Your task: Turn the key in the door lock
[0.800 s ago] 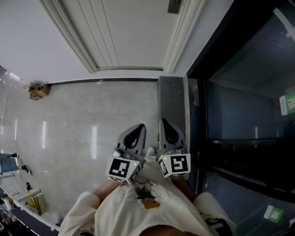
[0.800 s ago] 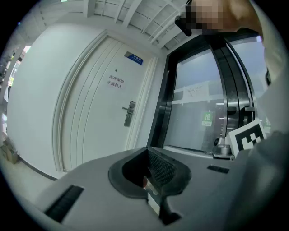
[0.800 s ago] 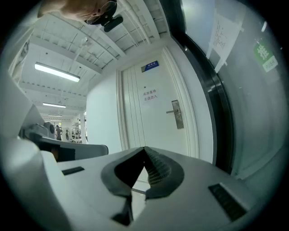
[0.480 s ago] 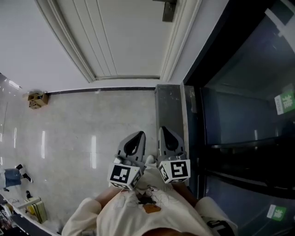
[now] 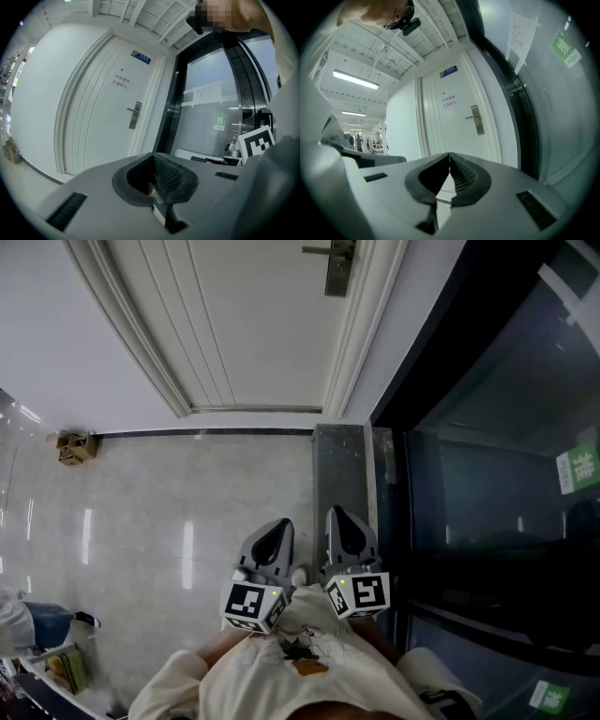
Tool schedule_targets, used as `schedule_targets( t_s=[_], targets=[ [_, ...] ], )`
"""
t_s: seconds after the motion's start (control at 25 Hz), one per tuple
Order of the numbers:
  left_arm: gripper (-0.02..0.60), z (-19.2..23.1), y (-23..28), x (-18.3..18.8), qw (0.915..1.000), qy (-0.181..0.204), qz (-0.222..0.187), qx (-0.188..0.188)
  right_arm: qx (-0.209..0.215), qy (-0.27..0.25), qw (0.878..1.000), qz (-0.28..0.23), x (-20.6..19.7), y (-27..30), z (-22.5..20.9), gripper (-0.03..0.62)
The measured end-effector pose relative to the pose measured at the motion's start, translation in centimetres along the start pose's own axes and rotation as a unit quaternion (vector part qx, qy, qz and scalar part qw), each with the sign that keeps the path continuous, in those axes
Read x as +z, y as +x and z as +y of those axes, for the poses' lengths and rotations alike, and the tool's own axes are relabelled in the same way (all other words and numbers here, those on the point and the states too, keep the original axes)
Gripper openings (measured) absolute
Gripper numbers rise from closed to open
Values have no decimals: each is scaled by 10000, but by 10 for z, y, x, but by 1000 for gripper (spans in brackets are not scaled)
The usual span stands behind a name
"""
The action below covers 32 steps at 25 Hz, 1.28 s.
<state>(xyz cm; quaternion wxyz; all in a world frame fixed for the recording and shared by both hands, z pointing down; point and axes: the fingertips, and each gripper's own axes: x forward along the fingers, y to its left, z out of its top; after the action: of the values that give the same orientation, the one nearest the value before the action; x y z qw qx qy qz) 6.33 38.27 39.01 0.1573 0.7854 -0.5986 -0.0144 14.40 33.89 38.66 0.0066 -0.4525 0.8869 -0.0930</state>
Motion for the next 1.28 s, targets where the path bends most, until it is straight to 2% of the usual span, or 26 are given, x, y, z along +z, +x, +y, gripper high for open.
schedule_targets(
  t_s=[0.12,0.28,0.44,0.52,0.76,0.88,1.12,1.24,1.28],
  targets=[
    [6,14,29,1,10000,-63,64,-15,-7,-68,10000,8,1,25,-14,8],
    [6,38,93,8,9998,-116,65,-150,-113,-136,9998,8,-2,78,-47,8],
    [6,78,169,22,9994,61,44,-325,-204,-228,9995,36,-1,152,-72,8],
    [6,106,213,38,9991,191,47,-372,-262,-268,9993,8,1,203,-86,8],
    [6,188,321,99,9979,216,199,-579,-590,-400,9974,-54,34,345,-119,8],
    [6,221,368,129,9975,264,93,-650,-675,-467,9966,-118,53,405,-134,8],
    [6,230,427,151,9969,170,36,-769,-797,-756,9936,-251,90,474,-176,14],
    [6,228,444,154,9972,101,65,-732,-877,-860,9921,-239,98,495,-198,83],
    [6,227,449,154,9972,81,63,-745,-894,-882,9918,-242,100,501,-204,88]
  ],
)
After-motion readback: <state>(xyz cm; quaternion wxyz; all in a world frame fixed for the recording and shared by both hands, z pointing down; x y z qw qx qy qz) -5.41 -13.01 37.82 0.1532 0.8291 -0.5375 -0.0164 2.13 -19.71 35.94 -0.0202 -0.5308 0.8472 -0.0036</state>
